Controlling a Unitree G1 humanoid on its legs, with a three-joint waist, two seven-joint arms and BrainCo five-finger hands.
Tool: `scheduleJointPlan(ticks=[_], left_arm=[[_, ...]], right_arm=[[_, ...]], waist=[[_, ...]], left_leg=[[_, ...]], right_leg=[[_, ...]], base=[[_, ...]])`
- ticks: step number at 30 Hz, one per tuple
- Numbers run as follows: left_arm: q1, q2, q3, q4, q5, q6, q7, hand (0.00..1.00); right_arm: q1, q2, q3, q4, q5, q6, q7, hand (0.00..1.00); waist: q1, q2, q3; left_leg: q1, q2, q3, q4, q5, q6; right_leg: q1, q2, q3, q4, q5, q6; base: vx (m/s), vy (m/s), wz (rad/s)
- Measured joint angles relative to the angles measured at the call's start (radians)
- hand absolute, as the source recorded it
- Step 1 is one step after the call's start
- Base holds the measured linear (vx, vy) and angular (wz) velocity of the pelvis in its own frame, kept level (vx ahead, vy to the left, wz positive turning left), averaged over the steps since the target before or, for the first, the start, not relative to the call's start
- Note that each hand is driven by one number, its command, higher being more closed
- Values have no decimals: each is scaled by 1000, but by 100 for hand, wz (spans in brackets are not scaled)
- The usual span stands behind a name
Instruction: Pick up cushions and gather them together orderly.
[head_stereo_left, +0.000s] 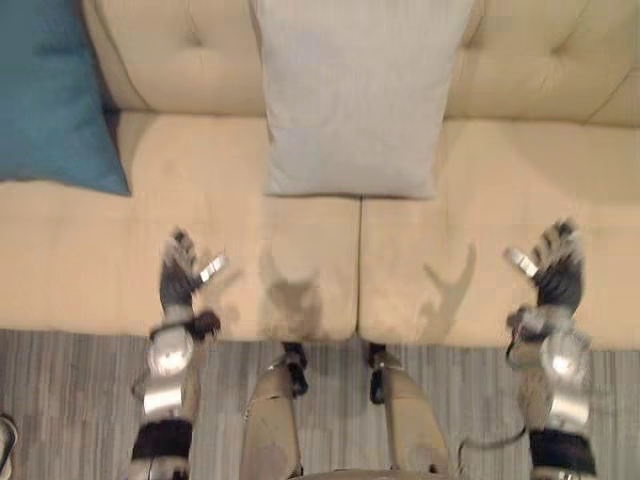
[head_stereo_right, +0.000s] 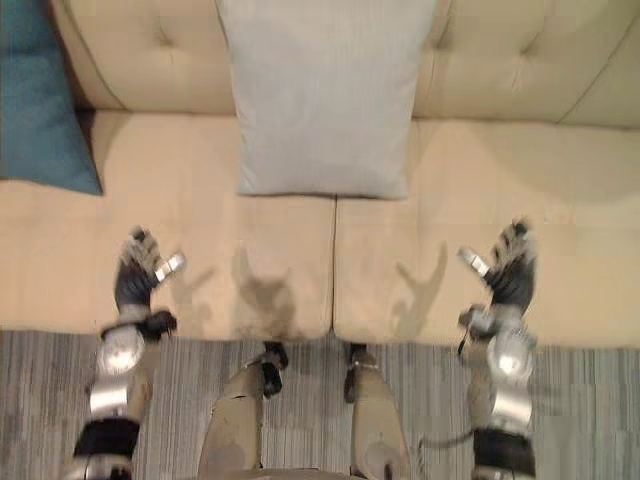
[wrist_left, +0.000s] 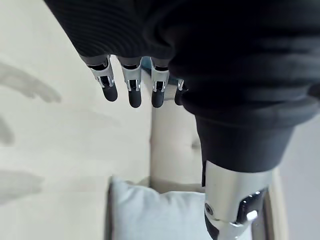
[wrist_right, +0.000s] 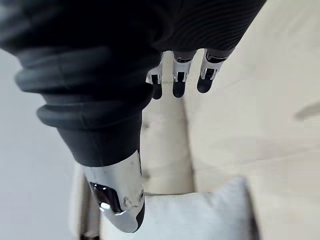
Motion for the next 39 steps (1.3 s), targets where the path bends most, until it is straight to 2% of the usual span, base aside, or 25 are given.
scheduleJointPlan(ticks=[2,6,10,13,16,17,18,19,21,23,24,25,26,27,28,29,30,31,32,33,34,35,36,39], left_arm=[[81,-23,-1,128,62,14,-35,0],[152,-35,7,289,167,41,-70,0],[193,-39,17,374,238,57,-90,0],[208,-46,17,407,270,66,-90,0],[201,-41,17,405,267,65,-88,0],[201,-39,17,401,267,64,-88,0],[201,-41,17,399,264,64,-87,0],[201,-43,16,394,260,64,-85,0],[205,-45,16,393,246,68,-82,0],[230,-46,15,377,237,69,-79,0],[240,-52,16,373,228,69,-73,0],[241,-50,19,374,228,70,-67,0],[240,-61,25,374,227,72,-64,0],[240,-92,20,373,219,76,-65,0],[239,-104,17,369,213,76,-65,0],[231,-111,15,372,207,78,-65,0],[211,-126,7,382,200,90,-64,0],[209,-128,2,379,196,89,-64,0],[205,-127,-6,377,190,89,-63,0],[201,-127,-9,373,189,88,-63,0],[202,-128,-18,366,189,87,-64,0],[203,-131,-23,363,189,87,-65,0],[204,-135,-23,361,188,86,-64,0],[206,-140,-23,361,184,85,-64,0]], right_arm=[[66,32,14,163,-87,22,29,0],[125,39,20,365,-249,53,63,0],[164,39,25,456,-355,74,72,0],[167,37,30,484,-388,89,84,0],[166,37,58,490,-388,99,84,0],[166,37,72,493,-388,102,83,0],[167,38,82,498,-386,107,83,0],[162,43,89,502,-385,110,83,0],[160,54,100,529,-379,113,83,0],[165,58,125,531,-379,113,84,0],[161,59,140,532,-379,112,84,0],[153,59,142,534,-379,110,84,0],[142,53,140,533,-379,108,83,0],[129,41,135,532,-377,106,76,0],[113,38,136,533,-377,104,66,0],[91,34,136,533,-377,104,60,0],[73,16,134,538,-377,108,54,0],[71,13,134,537,-377,110,53,0],[82,14,133,535,-376,110,49,0],[91,13,132,532,-376,109,46,0],[85,11,127,532,-375,109,41,0],[86,11,128,524,-376,109,41,0],[85,10,128,512,-376,108,40,0],[65,16,136,510,-379,107,42,0]], waist=[[-2,4,-43],[-6,5,-80],[-10,-6,-107],[-6,-30,-111],[-6,-47,-109],[-6,-57,-114],[-6,-55,-114],[-5,-46,-110],[-4,-47,-109],[-1,-60,-117],[1,-73,-125],[2,-80,-127],[9,-90,-137],[37,-67,-148],[51,-63,-149],[52,-58,-145],[36,-18,-122],[27,-11,-122],[21,-11,-125],[24,-19,-120],[26,-23,-118],[24,-26,-117],[27,-26,-114],[30,-17,-116]], left_leg=[[76,-15,-6,-37,3,-4],[194,-31,-3,-84,4,-12],[272,-32,14,-90,-6,-26],[321,-32,49,-78,-17,-25],[319,-33,62,-72,-20,-21],[303,-32,67,-51,-25,-12],[284,-16,71,-51,-29,6],[276,-7,80,-53,-18,21],[278,2,78,-46,-4,40],[286,4,76,-52,10,26],[280,4,74,-59,28,16],[271,5,68,-60,40,13],[256,8,63,-68,55,2],[231,22,66,-101,77,-17],[209,22,59,-131,85,-29],[179,23,45,-155,126,-37],[164,37,9,-191,152,-51],[163,38,0,-210,146,-63],[159,36,-23,-215,123,-96],[151,34,-38,-177,118,-99],[140,16,-75,-35,108,-84],[155,-2,-100,23,40,-68],[181,-17,-118,39,-7,-74],[228,-22,-184,37,-78,-78]], right_leg=[[70,-4,-3,-20,-10,3],[174,-9,-2,-47,-17,13],[241,-9,14,-54,-19,15],[256,-8,60,-39,-20,22],[248,-9,74,-35,-16,45],[224,-15,82,-21,-14,59],[215,-18,70,-11,-27,75],[175,-27,40,100,-67,53],[119,-65,-4,466,-153,19],[142,-101,-4,648,-194,27],[180,-118,1,657,-204,39],[200,-119,2,608,-232,68],[216,-99,-6,546,-265,77],[221,-57,1,429,-288,60],[225,-41,-3,349,-312,40],[218,-27,-5,273,-341,14],[204,-1,-31,260,-316,0],[201,10,-39,256,-308,-6],[195,3,-50,229,-286,-26],[193,3,-47,219,-276,-34],[188,-4,-34,212,-265,-37],[187,-7,-21,208,-256,-33],[182,0,0,200,-245,-28],[171,27,69,196,-220,-13]], base=[[103,-28,4],[28,-3,-2],[-17,21,-12],[-100,35,-35],[-126,30,-17],[-196,29,-16],[-204,15,-19],[-167,-10,-7],[-111,-51,8],[-116,-140,5],[-130,-180,4],[-139,-218,-4],[-151,-178,-36],[-190,-186,-63],[-220,-161,-79],[-262,-166,-40],[-244,-132,-8],[-240,-93,22],[-173,-45,10],[-177,-50,-5],[-111,-24,-20],[-94,-21,-31],[-61,16,-37],[-98,84,-74]])
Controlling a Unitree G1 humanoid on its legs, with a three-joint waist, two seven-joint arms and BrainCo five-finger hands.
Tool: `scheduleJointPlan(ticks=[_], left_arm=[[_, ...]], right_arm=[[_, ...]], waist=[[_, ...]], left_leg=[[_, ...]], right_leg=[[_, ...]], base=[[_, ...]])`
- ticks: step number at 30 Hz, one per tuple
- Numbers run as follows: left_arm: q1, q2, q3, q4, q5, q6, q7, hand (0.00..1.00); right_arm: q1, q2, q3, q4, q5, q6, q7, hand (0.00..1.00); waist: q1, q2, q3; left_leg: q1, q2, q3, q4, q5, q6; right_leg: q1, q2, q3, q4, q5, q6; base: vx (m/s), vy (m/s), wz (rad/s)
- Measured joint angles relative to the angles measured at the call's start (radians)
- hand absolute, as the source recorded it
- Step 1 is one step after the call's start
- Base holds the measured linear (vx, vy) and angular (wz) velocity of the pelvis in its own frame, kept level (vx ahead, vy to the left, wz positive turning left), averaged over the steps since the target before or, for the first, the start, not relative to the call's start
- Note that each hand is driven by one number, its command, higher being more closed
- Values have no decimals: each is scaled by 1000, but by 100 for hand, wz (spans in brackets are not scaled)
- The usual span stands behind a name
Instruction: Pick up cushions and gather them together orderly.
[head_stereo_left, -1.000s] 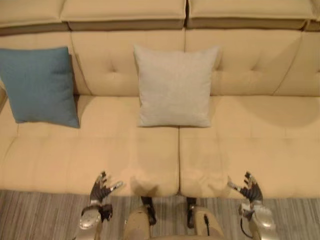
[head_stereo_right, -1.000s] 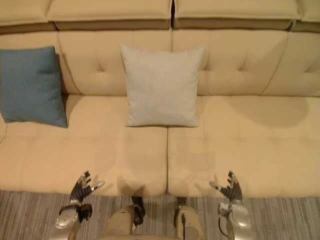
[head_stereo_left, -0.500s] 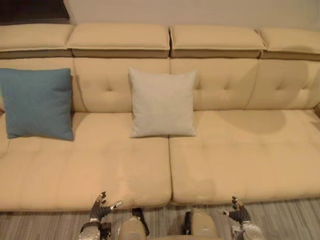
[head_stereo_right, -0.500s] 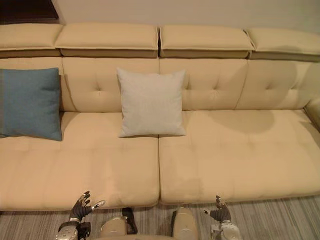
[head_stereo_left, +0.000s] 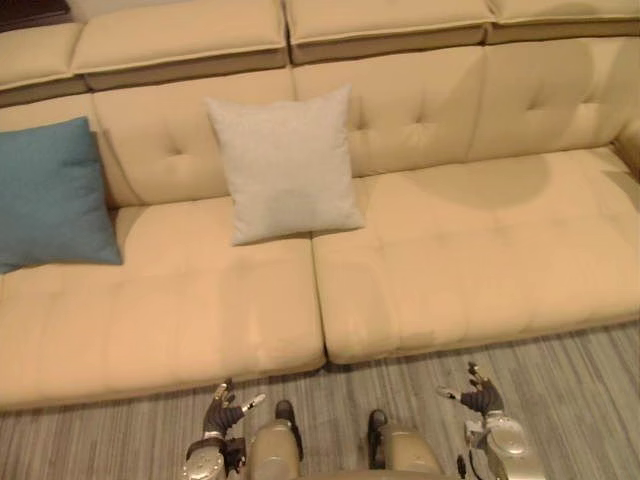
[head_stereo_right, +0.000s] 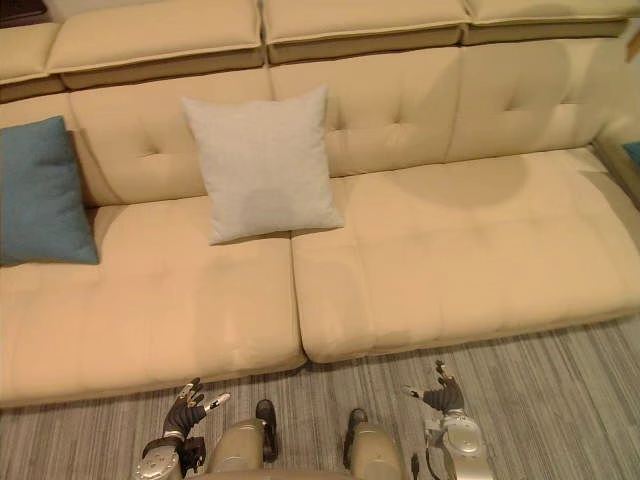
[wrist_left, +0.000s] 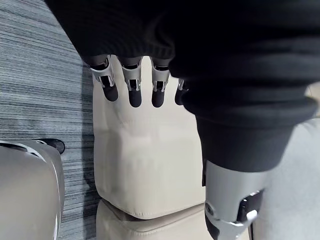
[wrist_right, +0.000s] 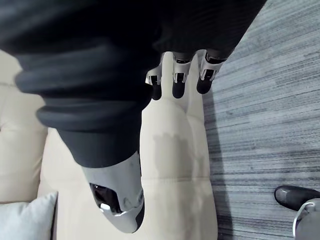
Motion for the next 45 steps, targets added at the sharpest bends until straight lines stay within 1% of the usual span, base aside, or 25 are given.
scheduleJointPlan(ticks=[6,11,12,13,14,15,16,17,18,21,22,23,24,25,26,28,31,34,35,36,40,41,42,43,45], left_arm=[[-42,5,-9,-11,-8,0,4,0],[-48,23,-9,-50,-5,0,5,0],[-45,30,-4,-58,-4,0,11,0],[-59,36,-6,-60,-2,1,13,0],[-64,37,-7,-58,-2,3,13,0],[-70,37,-10,-60,-2,5,18,0],[-70,35,-11,-60,-2,5,20,0],[-66,36,-11,-61,-2,5,21,0],[-61,41,-14,-59,-2,5,21,0],[-89,59,-39,-59,-2,7,20,0],[-98,58,-40,-59,-1,7,20,0],[-97,54,-43,-53,-2,6,20,0],[-95,50,-63,-50,-3,6,20,0],[-94,44,-76,-51,-3,5,20,0],[-95,31,-90,-54,-5,3,21,0],[-93,16,-91,-57,-11,2,24,0],[-67,18,-89,-88,-46,-3,49,0],[-63,11,-88,-109,-74,-4,61,0],[-59,8,-75,-121,-74,-5,67,0],[-38,7,-59,-137,-73,-5,68,0],[-27,-1,-75,-135,-72,1,66,0],[-24,3,-74,-136,-72,0,66,0],[-19,7,-74,-136,-72,0,67,0],[-20,14,-74,-133,-72,1,68,0],[-21,29,-79,-125,-72,2,67,0]], right_arm=[[31,9,-5,-50,-1,1,-1,0],[27,37,9,-121,0,-1,-2,0],[7,43,25,-120,0,-1,-3,0],[-13,45,28,-118,0,1,-3,0],[-18,43,27,-115,0,0,-4,0],[-31,32,25,-95,0,2,-5,0],[-40,28,26,-90,0,3,-6,0],[-65,25,36,-76,-1,2,-8,0],[-82,26,45,-72,-1,3,-9,0],[-90,19,45,-73,-1,2,-11,0],[-88,15,53,-74,-1,2,-12,0],[-91,7,70,-75,-1,1,-18,0],[-99,4,89,-75,-1,1,-25,0],[-104,1,97,-74,-1,2,-28,0],[-113,-9,113,-69,-2,3,-35,0],[-112,-9,117,-63,-2,3,-44,0],[-117,-15,150,-60,-2,4,-51,0],[-126,-17,146,-19,-1,3,-60,0],[-127,-11,146,3,0,4,-69,0],[-125,4,149,7,-1,4,-68,0],[-108,31,102,28,-2,6,-67,0],[-107,34,103,38,-2,6,-66,0],[-108,32,101,52,-2,5,-65,0],[-109,36,91,63,-2,4,-65,0],[-107,40,67,66,-1,4,-64,0]], waist=[[-20,-4,-2],[-45,-5,3],[-44,-2,4],[-47,-10,17],[-48,-8,24],[-61,5,37],[-61,12,39],[-55,26,37],[-53,27,36],[-60,38,36],[-52,44,36],[-35,59,42],[-29,67,44],[-29,73,45],[-27,71,48],[-1,64,52],[27,61,59],[51,79,54],[82,80,45],[82,24,25],[68,9,19],[70,5,17],[64,14,17],[58,22,16],[48,30,18]], left_leg=[[36,-33,88,-61,-22,12],[43,-2,223,7,-84,29],[55,40,322,13,-90,43],[84,57,421,11,-95,50],[96,61,441,10,-97,51],[146,68,522,2,-104,43],[169,77,560,2,-113,35],[223,99,658,5,-131,13],[263,103,733,7,-140,-2],[302,177,749,154,-162,-39],[293,264,707,359,-142,-10],[256,323,606,528,-67,118],[203,327,472,644,9,174],[158,301,375,702,-20,138],[62,208,206,761,-94,80],[-12,104,96,710,-149,72],[-121,1,1,480,-149,71],[-156,-61,42,64,-55,-25],[-136,-55,108,10,61,62],[-144,-95,149,78,10,161],[-1,-159,150,133,-98,239],[47,-172,144,110,-105,246],[128,-188,110,46,-122,246],[189,-194,87,-16,-138,243],[254,-199,69,-78,-143,234]], right_leg=[[-2,0,125,-130,107,52],[-52,49,230,-187,207,56],[-68,65,122,-247,289,0],[-76,45,-60,-238,243,-80],[-79,35,-103,-232,233,-96],[-70,-25,-321,-200,186,-154],[-59,-49,-417,-190,168,-179],[-31,-87,-600,-164,148,-188],[-24,-105,-676,-140,145,-183],[-59,-48,-566,-77,120,-147],[-52,10,-483,-63,108,-146],[-29,63,-411,-64,87,-175],[-10,92,-342,-67,74,-195],[-2,108,-306,-67,70,-201],[21,121,-231,-76,65,-208],[68,122,-147,-101,61,-201],[154,104,-67,-152,42,-169],[226,77,-26,-208,7,-110],[258,64,1,-206,-34,-72],[259,6,-7,-129,-92,31],[152,-74,-17,398,-65,250],[125,-93,-36,498,-66,243],[92,-130,-133,572,-81,185],[52,-157,-227,573,-116,110],[-34,-159,-294,477,-143,61]], base=[[-85,131,-61],[-10,87,-127],[-34,-2,-240],[-17,-46,-209],[-2,-50,-171],[35,5,-130],[61,11,-225],[96,-34,-247],[98,-79,-248],[201,-206,-211],[243,-144,-225],[293,-99,-263],[204,-33,-210],[244,93,-204],[264,136,-190],[313,162,-170],[305,196,-104],[450,304,-42],[920,506,-34],[1021,511,-15],[651,269,29],[640,157,32],[616,141,19],[506,109,13],[378,50,15]])
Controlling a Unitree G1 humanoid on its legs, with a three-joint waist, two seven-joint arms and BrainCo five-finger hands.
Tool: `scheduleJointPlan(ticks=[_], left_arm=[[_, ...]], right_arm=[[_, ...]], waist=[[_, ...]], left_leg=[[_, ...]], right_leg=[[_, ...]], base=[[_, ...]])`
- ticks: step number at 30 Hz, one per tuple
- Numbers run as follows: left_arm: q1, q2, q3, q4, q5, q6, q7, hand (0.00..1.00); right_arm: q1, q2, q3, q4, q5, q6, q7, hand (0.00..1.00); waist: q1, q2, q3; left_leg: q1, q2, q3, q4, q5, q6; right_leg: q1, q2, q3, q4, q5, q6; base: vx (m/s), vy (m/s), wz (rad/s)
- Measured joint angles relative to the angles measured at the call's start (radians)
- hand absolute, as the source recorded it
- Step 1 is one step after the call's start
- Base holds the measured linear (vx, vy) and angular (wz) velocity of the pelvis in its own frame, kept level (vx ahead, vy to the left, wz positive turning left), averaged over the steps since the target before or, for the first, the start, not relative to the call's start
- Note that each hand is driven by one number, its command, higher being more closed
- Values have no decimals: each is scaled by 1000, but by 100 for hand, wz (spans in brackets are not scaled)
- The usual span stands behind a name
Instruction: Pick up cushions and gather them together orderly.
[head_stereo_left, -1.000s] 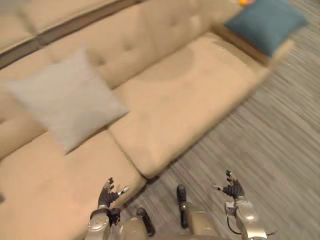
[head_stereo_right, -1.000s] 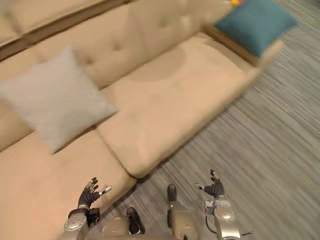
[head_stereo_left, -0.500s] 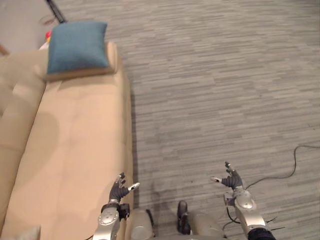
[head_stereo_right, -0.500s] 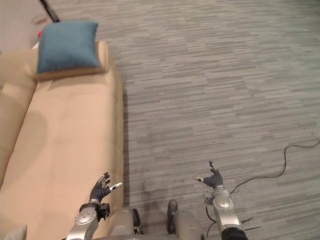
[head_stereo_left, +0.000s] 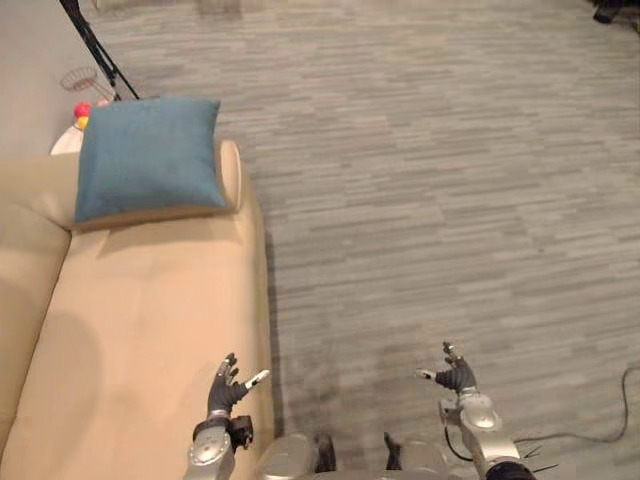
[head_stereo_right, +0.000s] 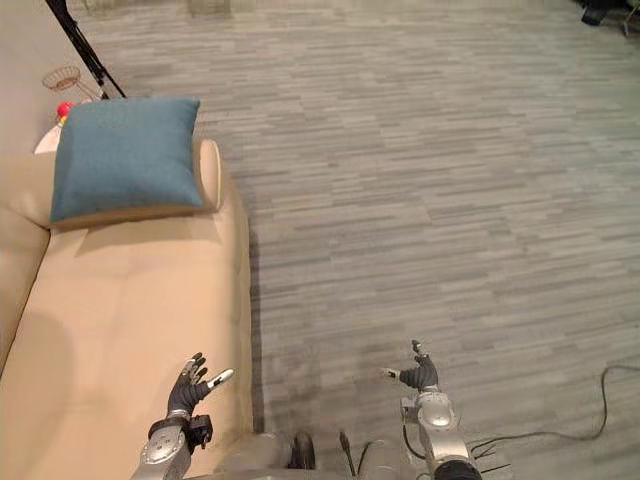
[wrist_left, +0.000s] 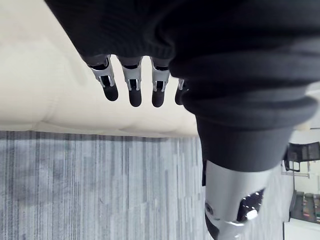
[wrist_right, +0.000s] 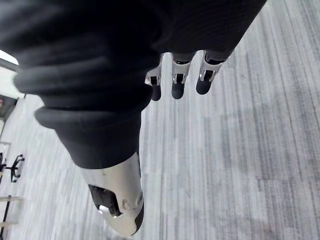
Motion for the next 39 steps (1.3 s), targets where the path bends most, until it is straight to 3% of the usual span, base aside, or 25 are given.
scheduleJointPlan(ticks=[3,5,7,8,9,10,11,12,13,14,16,18,21,22,23,24,25,26,28,31,34,35,37,38,39], left_arm=[[-37,11,-12,33,0,3,-3,0],[-61,19,-9,51,3,3,-1,0],[-50,22,-9,66,10,3,0,0],[-36,23,-12,68,11,2,-1,0],[-29,9,-10,72,10,3,0,0],[-17,4,-9,69,10,3,0,0],[1,-17,-4,74,9,10,0,0],[19,-32,6,74,6,16,0,0],[18,-37,6,77,1,23,0,0],[16,-37,6,76,1,24,-2,0],[-7,-36,10,60,0,18,-2,0],[-5,-37,10,38,0,16,-2,0],[-2,-41,10,31,0,17,-2,0],[3,-48,23,32,1,18,-2,0],[1,-51,39,32,1,19,-2,0],[3,-61,66,29,1,17,-2,0],[4,-100,104,44,1,19,-2,0],[31,-104,109,62,1,26,-1,0],[41,-86,110,62,1,39,4,0],[51,-81,119,49,0,39,20,0],[36,-74,119,34,-2,37,24,0],[9,-77,117,33,-3,37,25,0],[-41,-87,114,34,-19,36,26,0],[-55,-91,109,33,-21,35,26,0],[-71,-88,98,28,-21,31,25,0]], right_arm=[[36,-10,-45,9,2,10,-2,0],[41,-13,-51,20,6,30,-3,0],[49,-9,-50,20,6,36,-3,0],[64,-5,-49,20,6,38,-2,0],[69,-10,-50,20,6,37,-2,0],[68,-11,-49,20,6,37,-2,0],[49,-24,-47,16,9,36,-2,0],[28,-28,-42,10,12,36,-2,0],[12,-28,-40,-6,13,32,-5,0],[5,-28,-44,-7,15,32,-5,0],[-9,-28,-45,-18,36,29,-6,0],[-18,-35,-49,-23,43,11,-7,0],[-10,-58,-62,-10,43,12,-15,0],[14,-61,-72,-3,43,17,-27,0],[15,-51,-71,2,43,19,-28,0],[18,-46,-64,6,42,19,-26,0],[14,-52,-63,30,31,19,-25,0],[6,-45,-63,62,24,25,-21,0],[18,-36,-62,65,8,26,-20,0],[19,-30,-60,63,0,22,-11,0],[22,-32,-61,57,1,17,-3,0],[28,-31,-62,55,3,19,-3,0],[71,-30,-70,39,13,24,-5,0],[91,-28,-73,25,15,27,-6,0],[141,-13,-76,-15,35,30,-7,0]], waist=[[-40,20,18],[-51,-6,29],[-54,-24,23],[-55,-32,7],[-52,-12,-7],[-48,8,-7],[-42,73,-7],[-21,104,-7],[1,105,1],[5,101,6],[7,46,33],[6,19,38],[8,27,37],[24,38,35],[32,18,29],[35,-7,8],[30,-4,0],[26,-11,-3],[22,-20,-3],[25,-15,-3],[19,-4,-7],[4,3,-5],[-3,6,-3],[-5,2,-4],[-14,-24,0]], left_leg=[[89,8,-82,-57,-14,-27],[159,5,-124,-59,-53,-96],[207,12,-140,-40,-90,-155],[217,26,-146,14,-117,-175],[153,77,-150,212,-128,-191],[107,115,-146,334,-113,-213],[16,212,-128,556,-26,-226],[-51,286,-94,711,152,-187],[-122,336,-71,844,129,-161],[-157,336,-69,887,97,-153],[-255,290,-49,831,9,-159],[-342,238,5,588,-4,-155],[-374,195,89,237,59,-206],[-342,180,190,95,241,-92],[-335,152,216,103,219,-65],[-358,154,280,165,154,-88],[-358,156,264,277,45,31],[-290,108,207,295,-26,21],[-208,56,140,280,-47,16],[-92,19,46,217,-47,16],[-48,1,-127,183,-59,-7],[-39,1,-229,171,-68,-23],[-32,-3,-377,183,-92,-67],[-32,-6,-417,203,-105,-91],[-20,-23,-482,250,-140,-153]], right_leg=[[-98,39,-17,-365,93,13],[-142,36,-9,-647,265,31],[-159,19,3,-657,294,4],[-156,20,14,-624,330,-42],[-151,32,-1,-548,415,-84],[-134,49,-17,-535,429,-95],[-91,102,-47,-532,402,-118],[-47,159,-40,-557,373,-136],[7,192,-28,-587,352,-149],[43,194,-26,-605,341,-150],[202,176,-18,-697,320,-137],[297,155,-19,-765,295,-103],[367,142,-41,-802,255,-52],[443,140,-56,-818,213,-8],[457,113,-62,-814,197,11],[452,77,-81,-783,165,41],[432,33,-97,-580,93,123],[305,-73,-39,-131,150,137],[217,-104,13,128,143,125],[137,-78,24,115,81,74],[-1,57,164,-134,47,45],[-52,135,295,-276,62,56],[-83,211,492,-464,162,62],[-80,212,532,-521,215,70],[-53,175,549,-577,380,67]], base=[[481,-12,84],[537,-95,87],[584,-181,83],[918,-355,118],[706,-311,93],[825,-374,58],[538,-230,-9],[676,-237,-44],[543,-149,-54],[661,-166,-22],[659,-143,6],[580,-58,4],[510,91,14],[570,151,26],[689,208,40],[855,304,75],[948,390,132],[956,389,144],[580,177,139],[560,50,116],[504,-89,142],[461,-175,176],[461,-247,223],[478,-354,276],[456,-431,247]])
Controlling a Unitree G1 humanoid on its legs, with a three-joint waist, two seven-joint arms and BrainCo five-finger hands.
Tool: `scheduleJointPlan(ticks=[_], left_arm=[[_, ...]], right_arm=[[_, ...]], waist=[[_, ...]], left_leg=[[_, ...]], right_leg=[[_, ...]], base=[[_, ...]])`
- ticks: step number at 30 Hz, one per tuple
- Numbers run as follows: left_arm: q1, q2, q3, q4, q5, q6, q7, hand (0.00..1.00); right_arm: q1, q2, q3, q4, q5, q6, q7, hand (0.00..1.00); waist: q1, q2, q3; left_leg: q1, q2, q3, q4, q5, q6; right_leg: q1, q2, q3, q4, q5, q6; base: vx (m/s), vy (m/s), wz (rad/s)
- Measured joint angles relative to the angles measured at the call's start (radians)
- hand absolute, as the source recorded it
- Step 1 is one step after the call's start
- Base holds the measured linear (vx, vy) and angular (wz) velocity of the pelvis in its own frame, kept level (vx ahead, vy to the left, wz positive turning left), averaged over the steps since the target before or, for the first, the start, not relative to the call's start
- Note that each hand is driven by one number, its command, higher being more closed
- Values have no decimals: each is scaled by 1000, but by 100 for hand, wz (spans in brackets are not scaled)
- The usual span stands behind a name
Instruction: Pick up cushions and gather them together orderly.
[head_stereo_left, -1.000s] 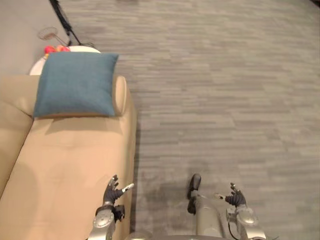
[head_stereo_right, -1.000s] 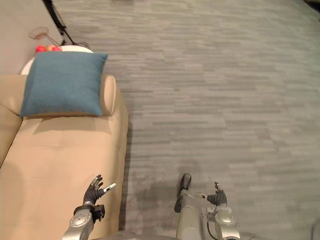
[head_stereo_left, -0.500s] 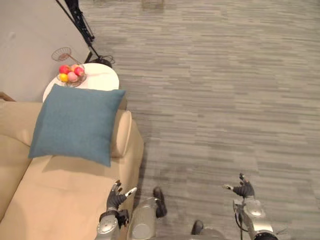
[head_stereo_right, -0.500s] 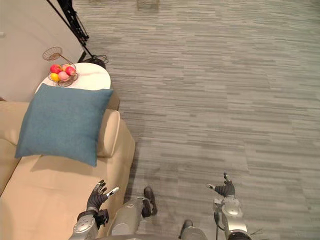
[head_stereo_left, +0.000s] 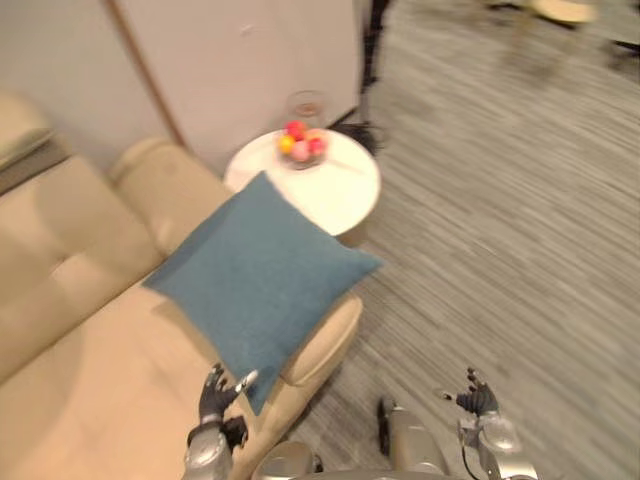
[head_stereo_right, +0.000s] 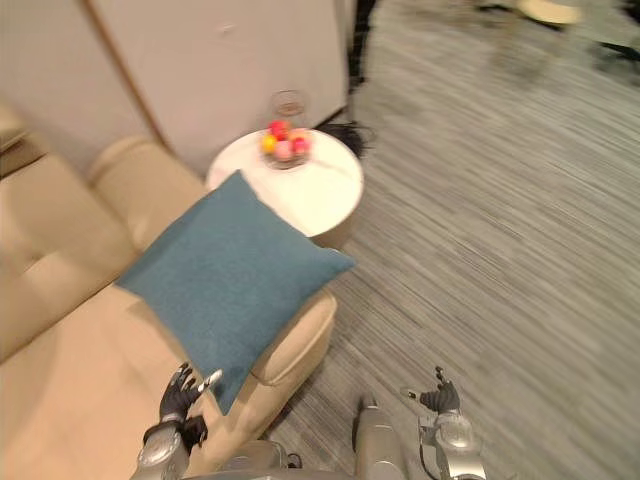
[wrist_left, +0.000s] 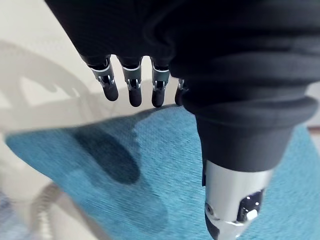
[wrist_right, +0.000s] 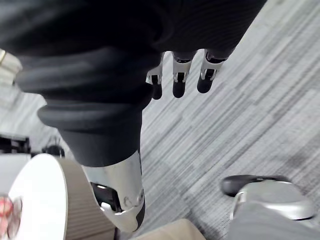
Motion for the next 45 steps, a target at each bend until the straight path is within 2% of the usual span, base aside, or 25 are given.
scheduleJointPlan(ticks=[1,2,3,5,6,9,10,12,13,17,19,26,29,32,36,37,40,41,42,45], left_arm=[[-3,-37,-2,9,0,2,0,0],[6,-48,-3,-2,0,1,-2,0],[12,-52,-13,-16,0,-1,-5,0],[2,-53,-15,-22,0,-2,-8,0],[-2,-53,-17,-28,0,-1,-8,0],[5,-45,-20,-38,0,-2,-7,0],[21,-33,-20,-32,0,-1,-6,0],[36,-13,-20,-15,1,1,-6,0],[53,8,-18,1,2,2,-5,0],[49,51,-17,11,10,6,-4,0],[49,74,-16,3,13,5,-2,0],[-21,144,-15,0,11,-3,0,0],[-76,159,-19,0,0,-12,3,0],[-199,187,-72,8,-25,-17,22,0],[-388,194,-132,61,-60,-30,42,0],[-462,194,-149,87,-69,-31,45,0],[-585,194,-178,132,-104,-34,73,0],[-628,194,-191,153,-112,-34,84,100],[-678,196,-211,179,-123,-34,89,100],[-789,192,-255,236,-147,-33,113,100]], right_arm=[[6,-3,-2,-15,6,3,1,0],[6,1,-9,-41,9,4,0,0],[5,13,-16,-100,14,-2,-1,0],[4,24,-25,-141,17,-23,-2,0],[4,38,-43,-152,21,-26,-3,0],[-11,48,-67,-142,44,-29,-19,0],[-29,50,-67,-119,45,-28,-19,0],[-36,56,-73,-105,45,-24,-19,0],[-34,60,-97,-107,44,-23,-20,0],[-30,27,-201,-160,44,-23,-43,0],[-43,-16,-210,-187,44,-24,-44,0],[-141,-131,-206,-204,44,-27,-46,0],[-232,-183,-162,-201,46,-27,-46,0],[-396,-221,-38,-152,61,-27,-46,0],[-594,-216,95,-106,94,-27,-46,0],[-663,-210,139,-85,96,-27,-47,0],[-775,-177,181,-38,116,-25,-71,0],[-813,-163,194,-24,124,-24,-84,0],[-845,-147,208,-17,124,-23,-89,100],[-896,-97,237,4,132,-22,-109,100]], waist=[[-5,39,2],[-3,46,-2],[3,52,-6],[12,51,-4],[11,46,-2],[15,32,-4],[14,40,-9],[17,33,-11],[15,24,-14],[7,17,-23],[-12,14,-29],[-18,12,-29],[-22,8,-25],[-33,-4,18],[-27,-9,82],[-16,-8,104],[-10,-10,147],[-11,-10,157],[-11,-11,180],[-17,-17,196]], left_leg=[[-9,41,-31,32,-6,-29],[-23,61,-26,40,8,-55],[-34,96,11,30,41,-105],[-53,144,97,-15,93,-98],[-56,178,197,-35,124,-82],[-62,227,440,-104,152,-66],[-52,233,488,-154,157,-65],[-46,229,504,-216,178,-65],[-46,222,508,-257,200,-65],[-26,195,511,-320,239,-63],[-21,185,513,-341,253,-63],[-36,182,509,-378,281,-73],[-89,183,499,-378,297,-75],[-152,189,478,-365,314,-78],[-227,194,464,-336,327,-81],[-248,195,461,-333,335,-82],[-283,198,457,-328,348,-86],[-299,198,457,-328,352,-86],[-303,199,457,-326,354,-87],[-332,201,459,-322,361,-89]], right_leg=[[10,8,-97,64,-38,-25],[17,0,-137,76,-56,-48],[29,-16,-209,95,-87,-79],[57,-39,-299,102,-107,-110],[88,-61,-371,99,-124,-119],[126,-94,-466,70,-166,-118],[133,-93,-487,47,-160,-114],[141,-92,-498,4,-140,-106],[163,-85,-504,-59,-95,-102],[206,-83,-508,-169,-21,-100],[209,-82,-506,-193,-3,-101],[200,-71,-515,-236,22,-110],[151,-71,-520,-237,33,-121],[104,-72,-540,-231,46,-138],[39,-71,-545,-213,56,-151],[13,-72,-545,-204,60,-157],[-24,-71,-546,-198,68,-168],[-41,-71,-545,-195,71,-172],[-44,-71,-544,-194,74,-175],[-76,-70,-540,-190,82,-182]], base=[[434,-451,233],[348,-440,172],[244,-396,164],[170,-384,167],[75,-284,182],[-39,-180,136],[-115,-90,84],[-108,4,28],[-98,23,6],[-23,43,2],[-3,13,-2],[-17,-12,0],[-49,-33,7],[-59,-41,16],[-113,-53,8],[-54,-29,2],[-63,-26,2],[-47,-12,0],[-40,-5,-3],[-42,2,-3]])
